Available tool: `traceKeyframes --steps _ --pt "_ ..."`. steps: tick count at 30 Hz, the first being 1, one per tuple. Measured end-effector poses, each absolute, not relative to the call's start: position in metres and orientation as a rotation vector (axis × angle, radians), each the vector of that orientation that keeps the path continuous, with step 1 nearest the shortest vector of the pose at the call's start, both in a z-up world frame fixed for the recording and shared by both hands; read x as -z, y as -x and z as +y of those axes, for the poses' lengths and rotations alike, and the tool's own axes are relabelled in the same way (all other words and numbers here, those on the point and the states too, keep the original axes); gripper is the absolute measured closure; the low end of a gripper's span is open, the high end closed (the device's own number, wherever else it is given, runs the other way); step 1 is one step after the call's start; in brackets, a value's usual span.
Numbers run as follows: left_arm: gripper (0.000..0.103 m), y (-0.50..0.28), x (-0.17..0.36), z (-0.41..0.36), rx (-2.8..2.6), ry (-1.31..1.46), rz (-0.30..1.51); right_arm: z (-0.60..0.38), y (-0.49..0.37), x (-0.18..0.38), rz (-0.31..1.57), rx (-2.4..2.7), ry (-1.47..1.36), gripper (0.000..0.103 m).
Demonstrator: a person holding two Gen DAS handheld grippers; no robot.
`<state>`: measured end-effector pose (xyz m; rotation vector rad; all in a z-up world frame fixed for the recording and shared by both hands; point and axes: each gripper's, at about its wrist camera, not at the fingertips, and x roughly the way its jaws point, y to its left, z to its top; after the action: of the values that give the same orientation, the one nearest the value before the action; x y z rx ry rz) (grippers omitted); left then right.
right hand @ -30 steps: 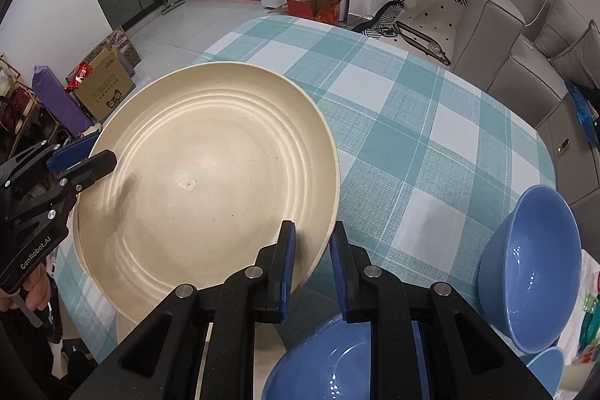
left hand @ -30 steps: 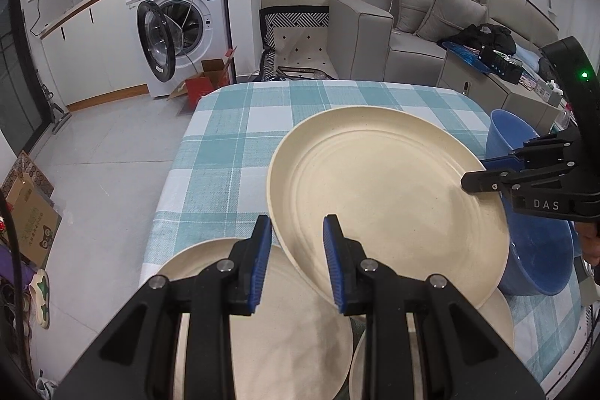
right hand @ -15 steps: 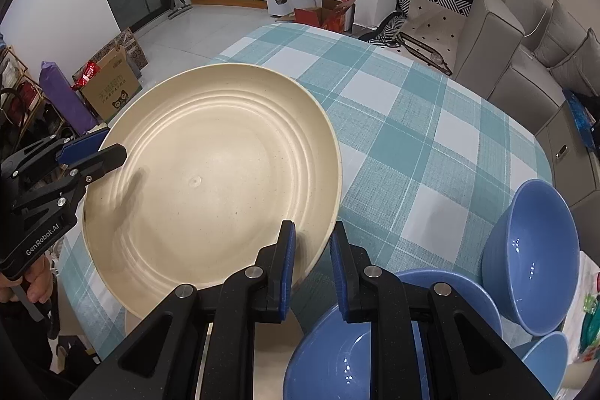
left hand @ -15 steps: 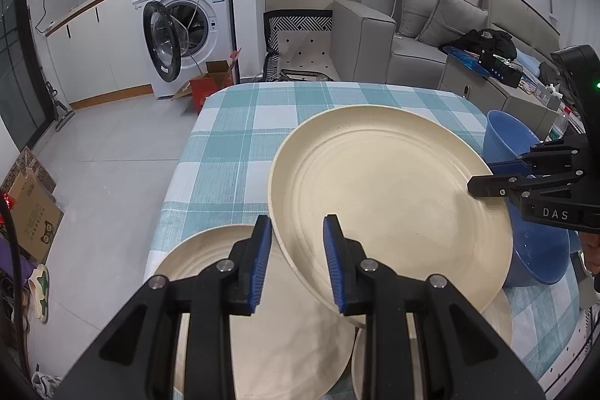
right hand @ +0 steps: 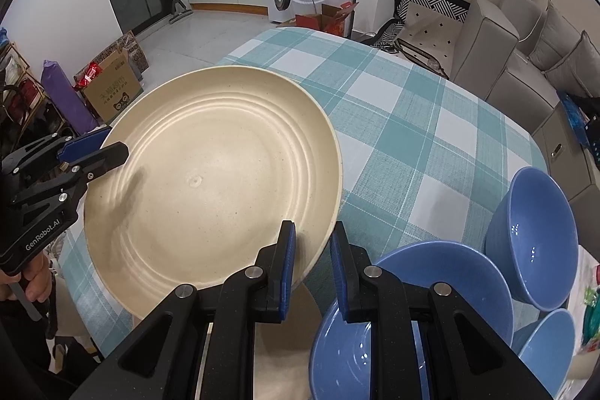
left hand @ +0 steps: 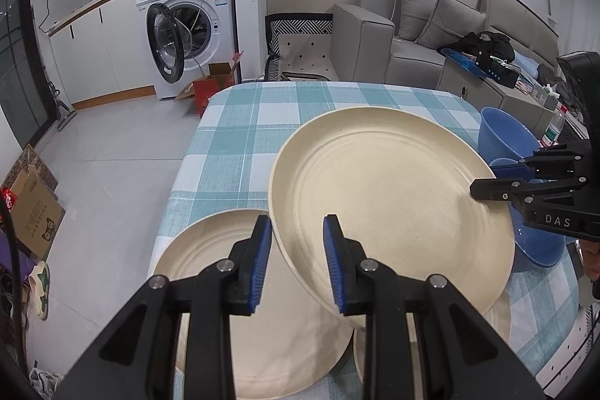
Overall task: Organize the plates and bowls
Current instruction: 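Lift the cream plate with the left gripper while the right gripper lifts its plate, then carry the held plate with the left gripper while the right gripper carries its plate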
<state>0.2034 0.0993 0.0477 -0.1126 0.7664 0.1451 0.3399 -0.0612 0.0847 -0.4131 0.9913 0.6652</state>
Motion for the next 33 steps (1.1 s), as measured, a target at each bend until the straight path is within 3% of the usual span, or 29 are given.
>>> traceKeyframes --steps 33 --pt "0.076 -0.167 -0.026 0.097 -0.122 0.163 0.788 -0.082 -0.279 -0.067 0.97 -0.684 0.378 0.084"
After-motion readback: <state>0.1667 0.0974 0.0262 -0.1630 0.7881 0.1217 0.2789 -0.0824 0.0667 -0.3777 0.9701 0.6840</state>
